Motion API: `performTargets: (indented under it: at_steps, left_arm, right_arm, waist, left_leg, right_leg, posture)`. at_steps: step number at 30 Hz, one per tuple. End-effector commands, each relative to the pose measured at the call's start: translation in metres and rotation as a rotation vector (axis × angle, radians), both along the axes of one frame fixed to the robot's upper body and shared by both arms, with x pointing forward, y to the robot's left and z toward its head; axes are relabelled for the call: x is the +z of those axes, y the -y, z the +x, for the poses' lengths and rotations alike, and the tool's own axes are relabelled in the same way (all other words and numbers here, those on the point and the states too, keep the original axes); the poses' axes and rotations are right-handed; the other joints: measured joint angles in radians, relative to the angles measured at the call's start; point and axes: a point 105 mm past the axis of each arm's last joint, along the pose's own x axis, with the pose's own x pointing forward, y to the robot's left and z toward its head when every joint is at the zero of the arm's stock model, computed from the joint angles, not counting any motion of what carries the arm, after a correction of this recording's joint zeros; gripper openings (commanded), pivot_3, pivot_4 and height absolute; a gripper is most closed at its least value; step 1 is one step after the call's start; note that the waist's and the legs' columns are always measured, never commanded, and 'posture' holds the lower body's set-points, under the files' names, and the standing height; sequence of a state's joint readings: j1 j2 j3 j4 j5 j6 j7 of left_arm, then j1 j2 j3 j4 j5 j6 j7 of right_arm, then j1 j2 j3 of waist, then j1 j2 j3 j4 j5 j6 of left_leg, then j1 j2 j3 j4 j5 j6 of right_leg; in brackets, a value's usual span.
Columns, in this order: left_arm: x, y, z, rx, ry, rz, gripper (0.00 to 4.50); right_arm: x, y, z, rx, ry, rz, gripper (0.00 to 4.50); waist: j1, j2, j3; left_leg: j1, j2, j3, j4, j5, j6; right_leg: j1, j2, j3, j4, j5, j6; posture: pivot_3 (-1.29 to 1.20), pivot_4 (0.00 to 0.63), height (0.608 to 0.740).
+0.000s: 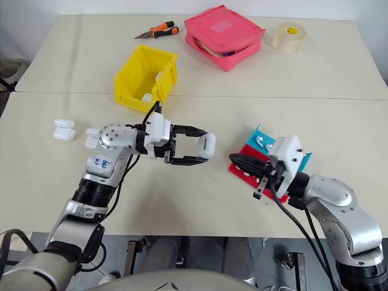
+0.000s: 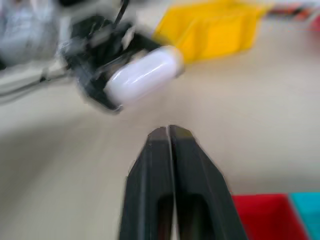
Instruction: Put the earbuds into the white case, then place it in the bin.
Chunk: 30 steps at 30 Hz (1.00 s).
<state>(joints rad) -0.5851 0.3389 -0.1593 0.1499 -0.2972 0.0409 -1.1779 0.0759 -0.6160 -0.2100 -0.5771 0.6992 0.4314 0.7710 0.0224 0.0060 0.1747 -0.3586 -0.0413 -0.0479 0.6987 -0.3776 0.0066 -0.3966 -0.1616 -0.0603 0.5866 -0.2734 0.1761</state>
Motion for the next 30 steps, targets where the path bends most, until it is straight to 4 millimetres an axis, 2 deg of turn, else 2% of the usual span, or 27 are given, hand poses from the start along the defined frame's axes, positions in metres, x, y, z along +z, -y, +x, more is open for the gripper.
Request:
performTargets:
  at_steps: [1,4,6,10,13,17,20,24,26,30]
  left_arm:
    - [0.014,-0.019,-0.002,0.070,-0.006,-0.098,2.81]
    - [0.018,-0.041,-0.003,0.164,-0.026,-0.189,2.81]
    - [0.022,-0.064,0.002,0.301,-0.036,-0.279,2.81]
    - [0.024,-0.099,0.011,0.536,-0.074,-0.395,2.81]
    - [0.027,-0.129,0.025,0.782,-0.119,-0.532,2.81]
    - [0.035,-0.141,0.045,0.893,-0.199,-0.604,2.81]
    - [0.043,-0.142,0.070,0.938,-0.278,-0.578,2.81]
    - [0.055,-0.136,0.111,1.025,-0.250,-0.429,2.81]
    - [0.057,-0.136,0.123,1.063,-0.259,-0.401,2.81]
    - [0.044,-0.131,0.146,1.154,-0.343,-0.266,2.81]
  right_arm:
    - [0.019,0.005,-0.013,-0.002,0.130,0.029,1.27]
    - [0.027,0.010,-0.017,-0.048,0.202,0.040,2.32]
    - [0.035,0.012,-0.018,-0.081,0.272,0.032,3.01]
    - [0.038,0.005,-0.023,-0.065,0.341,-0.017,4.41]
    - [0.039,-0.003,-0.022,-0.058,0.369,-0.024,4.46]
    - [0.033,-0.003,-0.017,-0.058,0.361,-0.056,4.46]
    - [0.031,-0.004,-0.015,-0.047,0.351,-0.067,4.46]
    - [0.032,-0.010,-0.012,-0.031,0.350,-0.064,4.46]
    - [0.032,-0.012,-0.011,-0.026,0.349,-0.063,4.46]
    - [0.035,-0.015,-0.009,-0.025,0.355,-0.064,4.46]
  waist:
    - [0.000,0.000,0.000]
    - [0.000,0.000,0.000]
    - [0.000,0.000,0.000]
    - [0.001,0.000,0.000]
    - [0.004,0.000,0.000]
    - [0.007,0.000,0.000]
    - [0.007,-0.001,0.000]
    - [0.001,-0.001,0.000]
    - [0.001,-0.001,0.000]
    - [-0.002,-0.001,0.001]
  left_leg:
    - [0.000,0.000,0.000,0.000,0.000,0.000]
    - [0.000,0.000,0.000,0.000,0.000,0.000]
    - [0.001,0.001,-0.001,0.000,0.000,0.000]
    - [0.002,0.000,-0.007,0.000,0.000,-0.001]
    - [0.003,0.000,-0.007,0.000,0.000,-0.001]
    - [0.003,-0.001,-0.008,0.000,0.000,-0.001]
    - [0.003,-0.001,-0.008,0.001,0.000,-0.001]
    - [0.003,-0.001,-0.005,0.000,0.000,-0.001]
    - [0.004,-0.002,0.000,-0.001,0.000,-0.001]
    - [0.004,-0.001,0.002,-0.002,0.000,-0.001]
  right_leg:
    - [0.000,0.000,0.000,0.000,0.000,0.000]
    - [0.000,0.000,0.000,0.000,0.000,0.000]
    - [0.000,0.000,0.001,0.000,0.000,0.000]
    - [0.000,0.000,0.002,0.001,0.000,0.000]
    - [0.001,0.000,0.003,0.001,0.000,0.000]
    - [0.001,0.000,0.003,0.001,0.000,0.000]
    - [0.002,0.000,0.002,0.002,0.000,0.000]
    - [0.002,0.000,0.002,0.001,0.000,0.000]
    - [0.001,0.000,0.002,0.001,0.000,0.000]
    - [0.001,0.000,-0.001,0.001,0.000,0.000]
  posture:
    - [0.00,0.150,0.740]
    - [0.00,0.150,0.740]
    - [0.00,0.150,0.740]
    - [0.00,0.150,0.740]
    - [0.00,0.150,0.740]
    - [0.00,0.150,0.740]
    - [0.00,0.150,0.740]
    - [0.00,0.150,0.740]
    - [0.00,0.150,0.740]
    - [0.00,0.150,0.740]
